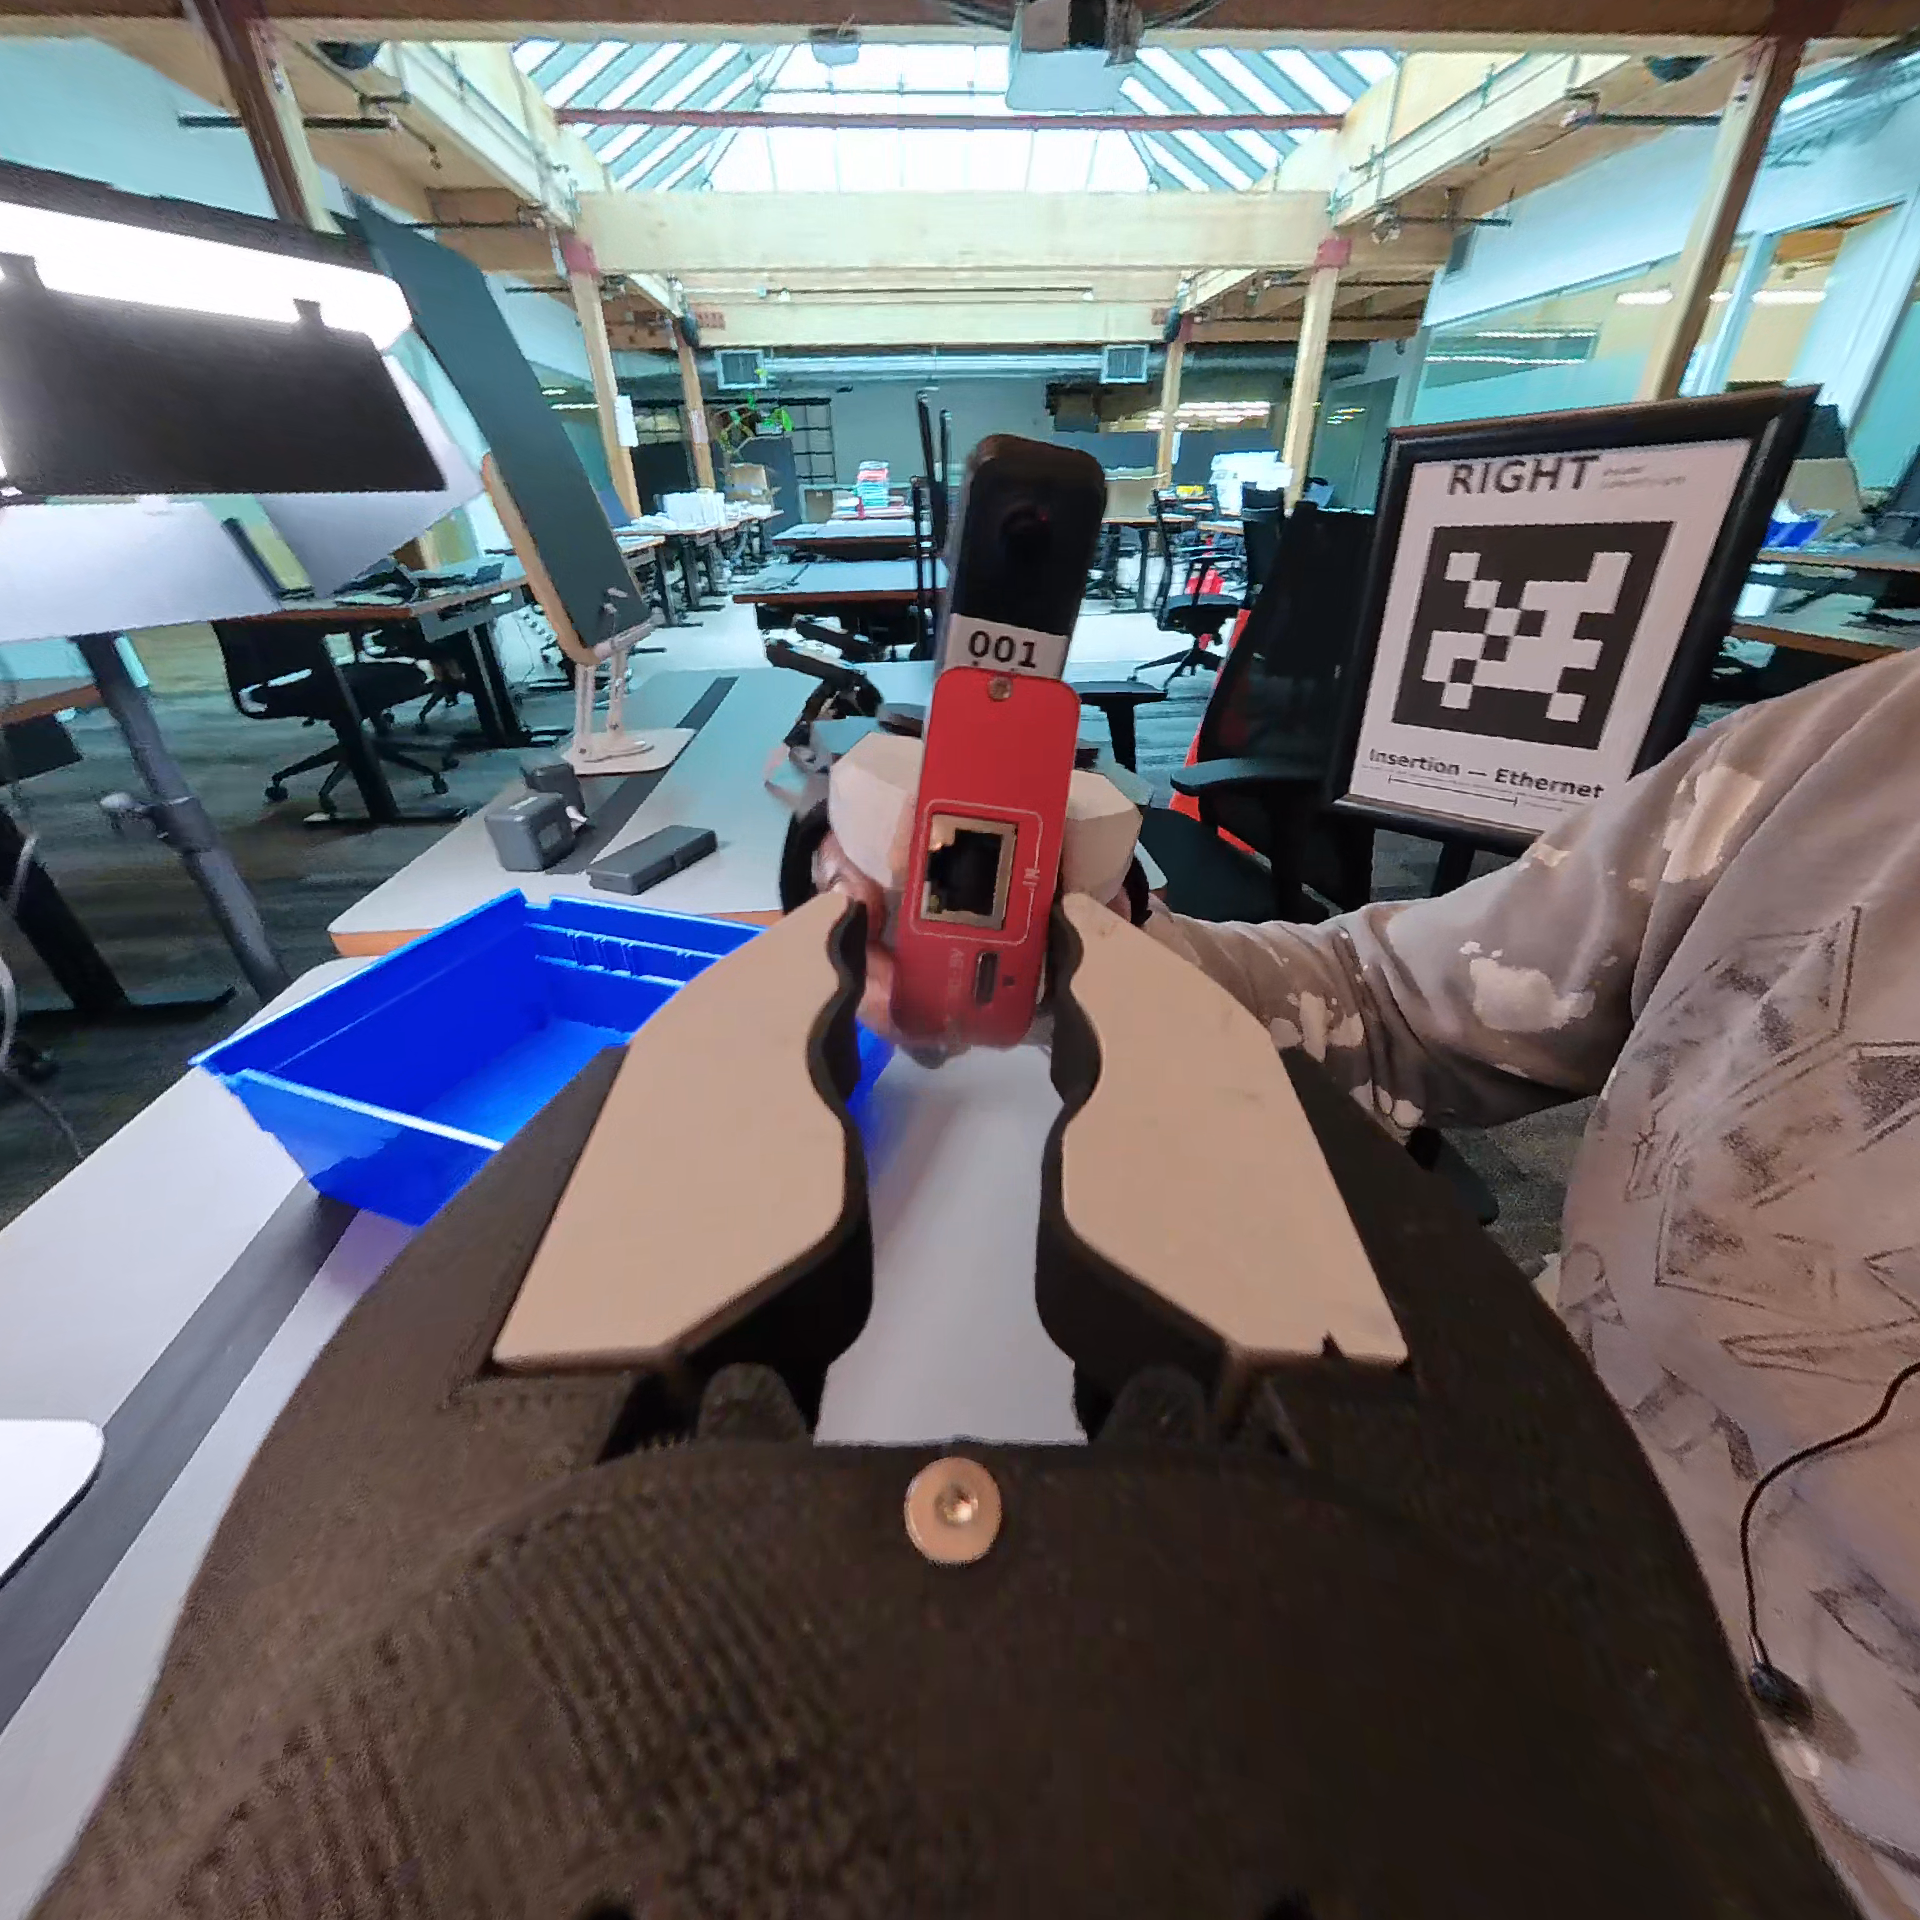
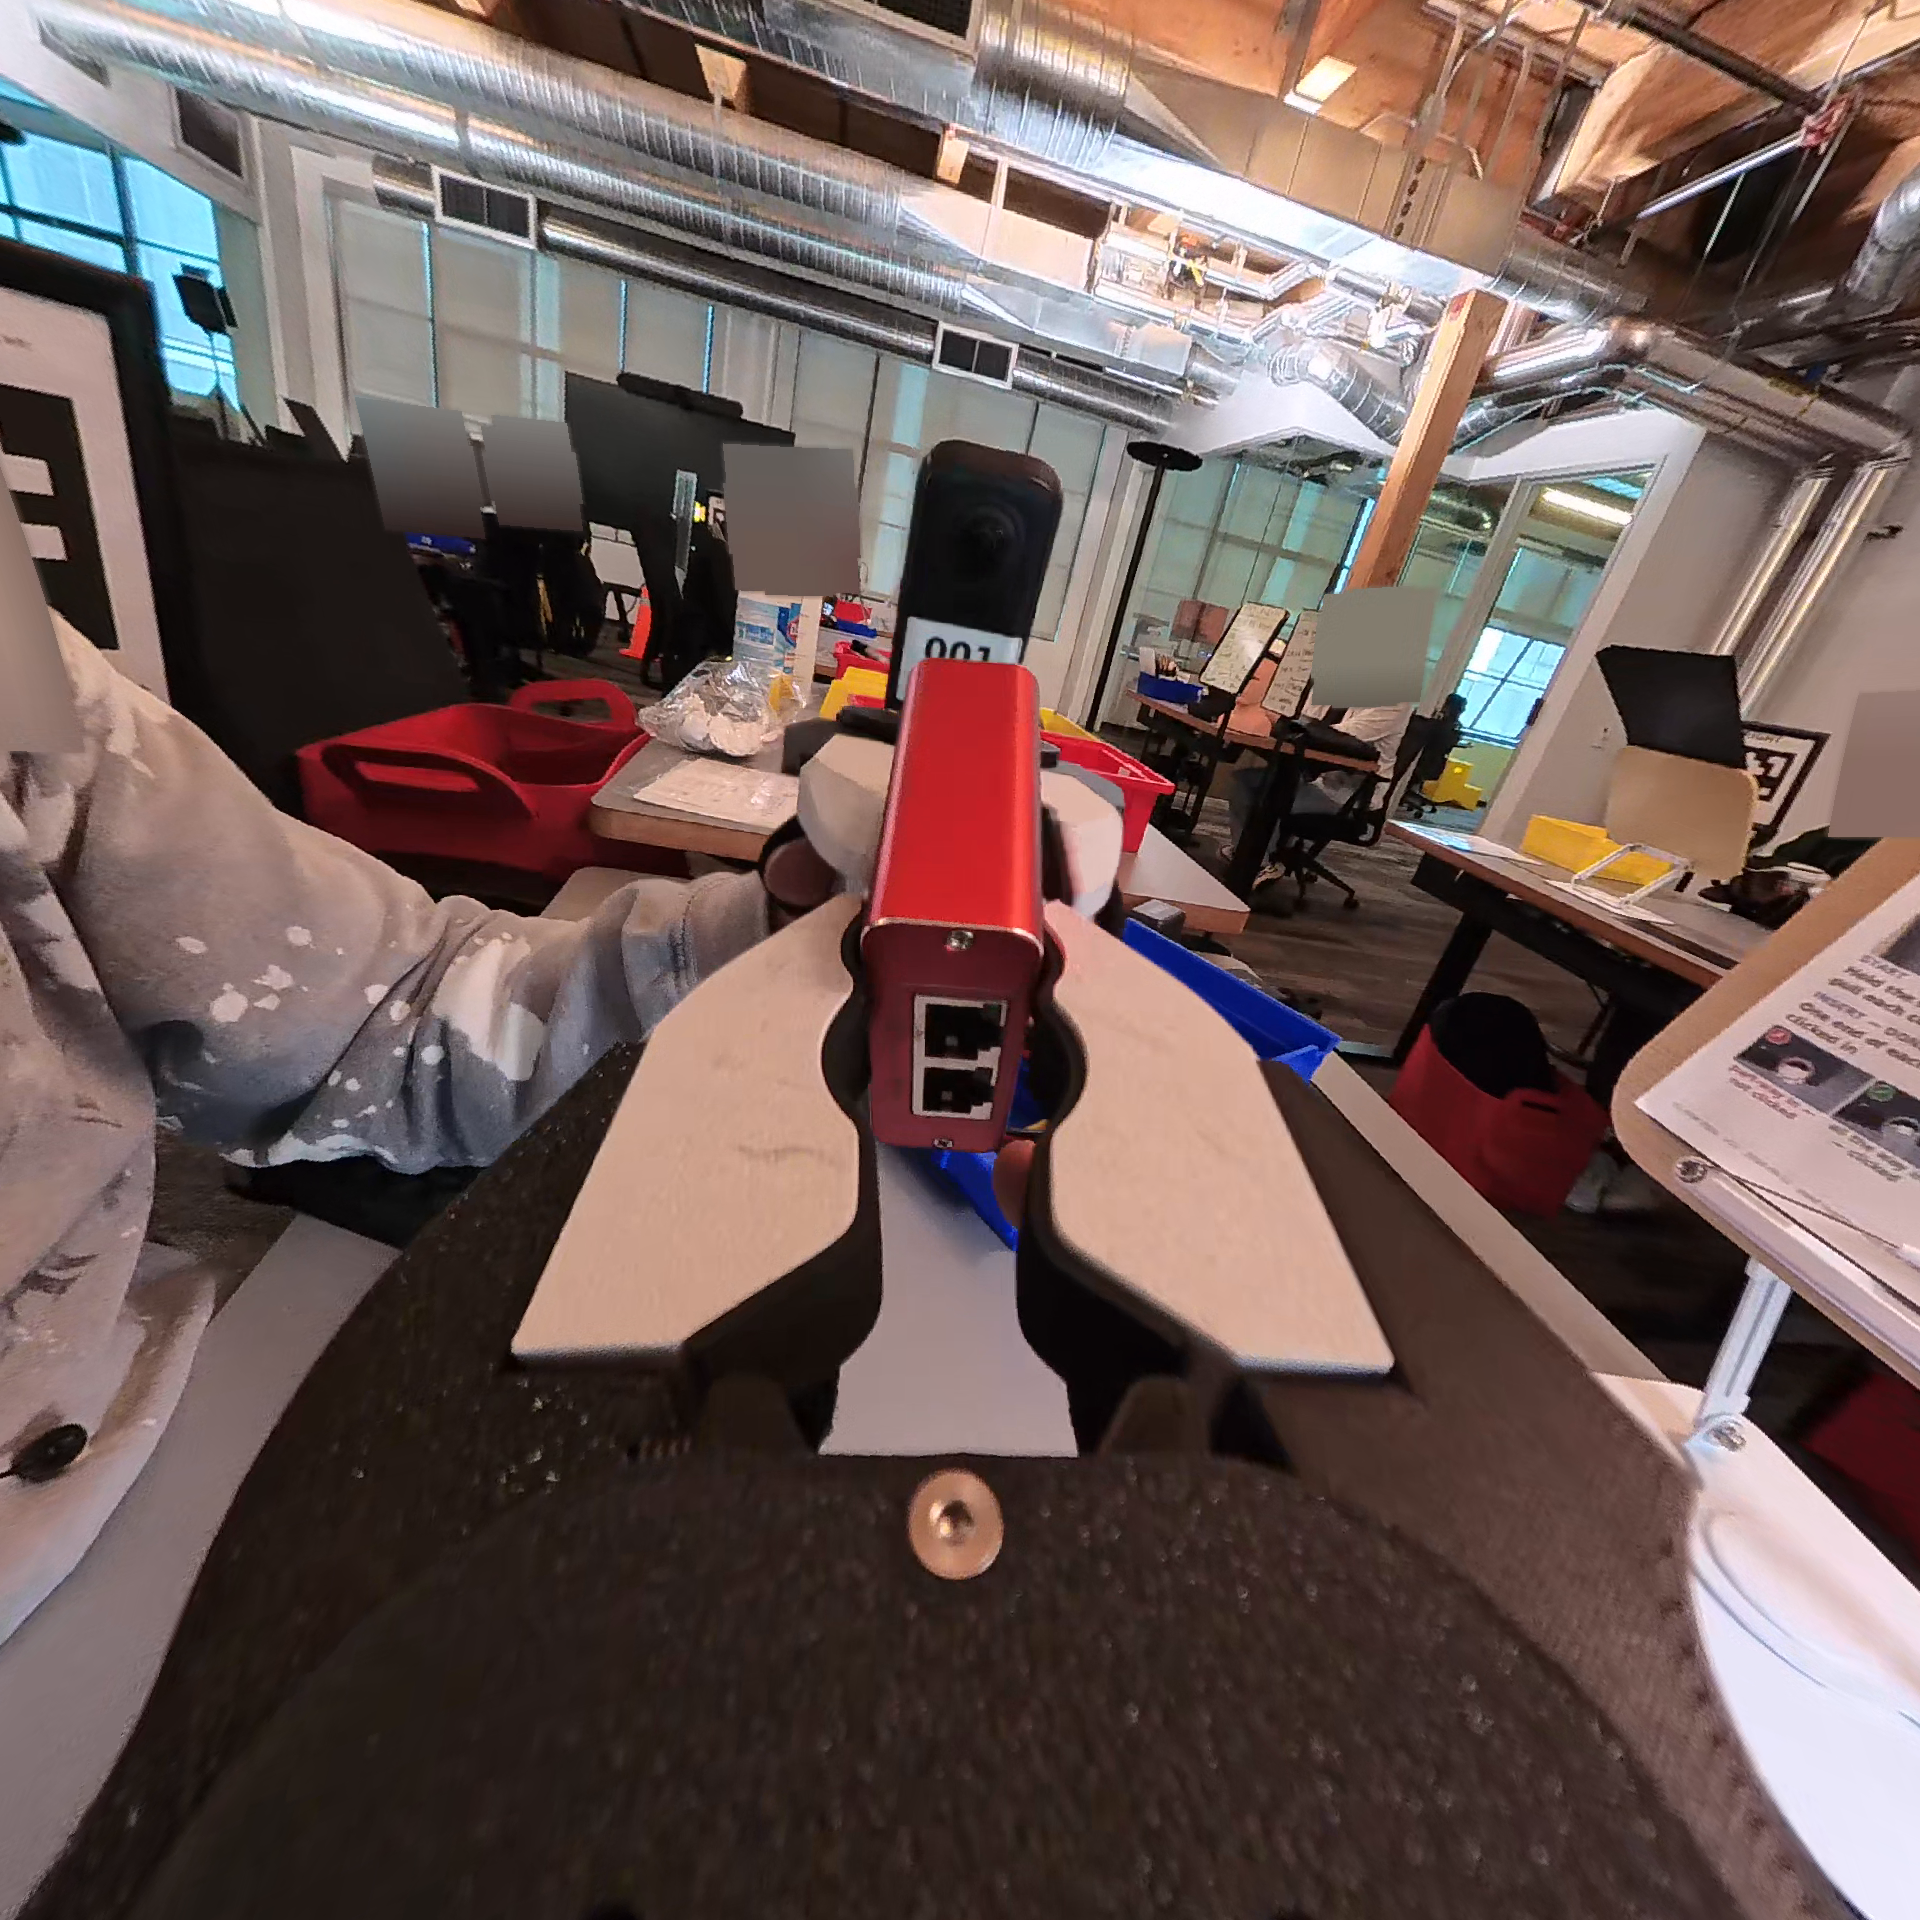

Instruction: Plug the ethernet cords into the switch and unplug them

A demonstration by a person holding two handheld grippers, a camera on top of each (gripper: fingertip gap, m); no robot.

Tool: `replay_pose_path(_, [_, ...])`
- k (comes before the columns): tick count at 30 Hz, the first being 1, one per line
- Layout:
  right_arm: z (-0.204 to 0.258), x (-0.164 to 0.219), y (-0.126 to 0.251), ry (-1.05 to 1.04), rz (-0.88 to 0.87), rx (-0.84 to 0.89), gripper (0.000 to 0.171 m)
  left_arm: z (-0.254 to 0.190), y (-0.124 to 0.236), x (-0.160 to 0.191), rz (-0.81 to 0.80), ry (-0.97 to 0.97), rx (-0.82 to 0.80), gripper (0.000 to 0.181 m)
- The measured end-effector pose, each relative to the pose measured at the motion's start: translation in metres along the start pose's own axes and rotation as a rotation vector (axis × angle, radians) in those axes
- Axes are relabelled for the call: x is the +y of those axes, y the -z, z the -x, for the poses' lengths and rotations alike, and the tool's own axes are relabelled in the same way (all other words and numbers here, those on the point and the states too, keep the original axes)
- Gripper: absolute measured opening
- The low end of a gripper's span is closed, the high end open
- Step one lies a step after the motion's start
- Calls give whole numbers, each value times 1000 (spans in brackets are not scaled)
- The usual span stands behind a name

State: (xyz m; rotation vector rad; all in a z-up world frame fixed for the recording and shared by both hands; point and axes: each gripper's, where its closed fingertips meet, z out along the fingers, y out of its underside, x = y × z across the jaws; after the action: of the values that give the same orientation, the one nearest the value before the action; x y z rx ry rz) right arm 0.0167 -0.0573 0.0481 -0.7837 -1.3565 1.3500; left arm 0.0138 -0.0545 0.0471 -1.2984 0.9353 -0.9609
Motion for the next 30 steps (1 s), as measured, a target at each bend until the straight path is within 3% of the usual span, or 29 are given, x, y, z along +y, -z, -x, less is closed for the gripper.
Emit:
replay_pose_path(4, [-11,-10,14,13,-21,48,26,25,26,-7,32,-18,-163,42])
replay_pose_path(8, [-27,-18,31,19,-42,128,26,72,77,-3,142,-64,-493,42])
replay_pose_path(14, [-43,-20,47,41,-27,201,26,128,214,11,377,-77,-1080,39])
replay_pose_path(18, [-50,-18,52,39,-22,216,26,139,294,34,479,24,-1266,38])
replay_pose_path(24, [-55,-11,51,35,1,229,26,134,371,104,765,171,-1350,36])
replay_pose_path(27, [-54,-9,49,35,7,224,26,126,388,136,886,259,-1318,34])
replay_pose_path(30, [-56,-5,47,30,15,229,26,117,383,157,964,318,-1223,30])
